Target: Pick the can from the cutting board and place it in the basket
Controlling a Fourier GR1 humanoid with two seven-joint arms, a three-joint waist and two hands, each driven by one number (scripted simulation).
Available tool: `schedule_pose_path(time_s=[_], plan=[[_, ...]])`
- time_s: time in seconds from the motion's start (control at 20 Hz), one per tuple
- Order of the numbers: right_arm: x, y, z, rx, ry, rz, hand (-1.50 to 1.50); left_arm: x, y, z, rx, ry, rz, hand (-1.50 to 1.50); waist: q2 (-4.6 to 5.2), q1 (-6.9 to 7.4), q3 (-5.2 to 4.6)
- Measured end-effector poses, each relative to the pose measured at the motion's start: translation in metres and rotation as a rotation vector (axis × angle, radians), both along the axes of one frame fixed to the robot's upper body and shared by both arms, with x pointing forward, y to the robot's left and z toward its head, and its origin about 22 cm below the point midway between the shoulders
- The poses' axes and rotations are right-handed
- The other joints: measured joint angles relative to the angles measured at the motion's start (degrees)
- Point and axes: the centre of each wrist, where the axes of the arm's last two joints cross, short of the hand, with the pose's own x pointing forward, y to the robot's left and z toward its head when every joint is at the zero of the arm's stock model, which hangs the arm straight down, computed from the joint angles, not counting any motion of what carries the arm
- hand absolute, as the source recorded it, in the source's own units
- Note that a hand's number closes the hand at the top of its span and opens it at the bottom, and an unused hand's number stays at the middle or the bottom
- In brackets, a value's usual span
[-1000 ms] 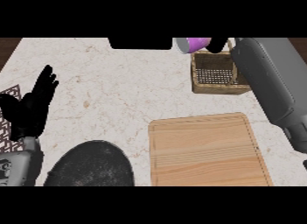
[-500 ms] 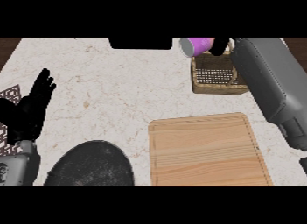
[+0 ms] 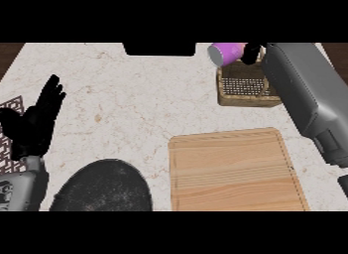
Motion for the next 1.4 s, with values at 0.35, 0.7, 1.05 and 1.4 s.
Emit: schedule_pose_path(time_s=[0.35, 0.7, 1.05, 1.4], plan=[[0.003, -0.008, -0.015, -0.027, 0.064, -0.010, 1.50, 0.001, 0.001, -0.006, -0.002, 0.003, -0.003, 0.00, 0.09, 0.21, 0.00], [0.002, -0.010, -0.031, -0.025, 0.120, -0.015, 1.50, 0.000, 0.001, 0.001, 0.000, -0.003, -0.004, 0.00, 0.01, 0.10, 0.01], [0.005, -0.013, -0.025, -0.039, 0.204, -0.106, 1.50, 0.004, 0.002, -0.005, 0.000, -0.002, -0.002, 0.00, 0.06, 0.04, 0.00], [0.003, -0.019, -0.027, 0.085, 0.187, -0.149, -1.50, -0.001, 0.004, -0.005, 0.001, 0.003, 0.009, 0.00, -0.14, -0.27, 0.01]])
